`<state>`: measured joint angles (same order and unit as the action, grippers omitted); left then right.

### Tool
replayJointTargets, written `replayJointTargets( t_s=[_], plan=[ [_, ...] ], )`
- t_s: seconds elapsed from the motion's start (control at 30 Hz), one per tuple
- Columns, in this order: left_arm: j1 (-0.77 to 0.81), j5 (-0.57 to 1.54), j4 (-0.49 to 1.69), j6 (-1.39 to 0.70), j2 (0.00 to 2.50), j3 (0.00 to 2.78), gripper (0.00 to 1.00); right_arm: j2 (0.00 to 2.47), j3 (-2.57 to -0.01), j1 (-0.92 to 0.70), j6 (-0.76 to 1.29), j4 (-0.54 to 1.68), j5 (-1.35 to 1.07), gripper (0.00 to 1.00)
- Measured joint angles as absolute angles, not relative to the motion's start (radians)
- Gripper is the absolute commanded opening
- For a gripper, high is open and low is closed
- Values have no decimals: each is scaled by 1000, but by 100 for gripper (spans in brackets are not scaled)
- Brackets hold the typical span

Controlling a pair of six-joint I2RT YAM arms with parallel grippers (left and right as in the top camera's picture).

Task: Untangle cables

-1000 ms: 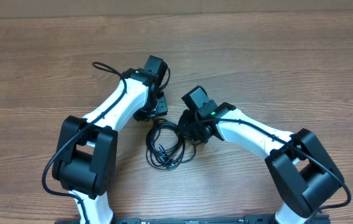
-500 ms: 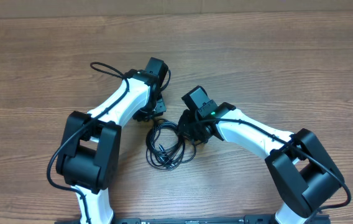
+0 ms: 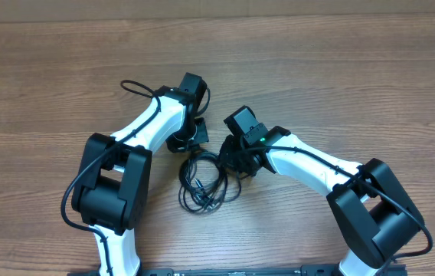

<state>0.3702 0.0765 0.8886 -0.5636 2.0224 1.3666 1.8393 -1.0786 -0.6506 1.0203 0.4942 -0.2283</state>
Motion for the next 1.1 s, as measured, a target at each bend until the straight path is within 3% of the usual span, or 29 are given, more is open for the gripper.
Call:
replayJointTargets(
  t_s=[0.43,0.53,0.6,0.87,1.1],
  plan=[
    [370,207,1065,-407,2024,1427,4,1839,-1079,-651,1021,487,-229,5],
    [368,212,1074,-394,2024,1435,4,1839,-1078,-651,1018,488,-233,29],
    [363,214,1073,-388,2024,1435,4,1839,-1077,-651,1006,487,-244,40],
    [304,209,1016,-393,2024,1435,4,1839,-1075,-649,968,543,-297,55],
    [187,234,979,-419,2024,1435,4,1839,-1074,-649,916,587,-397,57]
  ],
)
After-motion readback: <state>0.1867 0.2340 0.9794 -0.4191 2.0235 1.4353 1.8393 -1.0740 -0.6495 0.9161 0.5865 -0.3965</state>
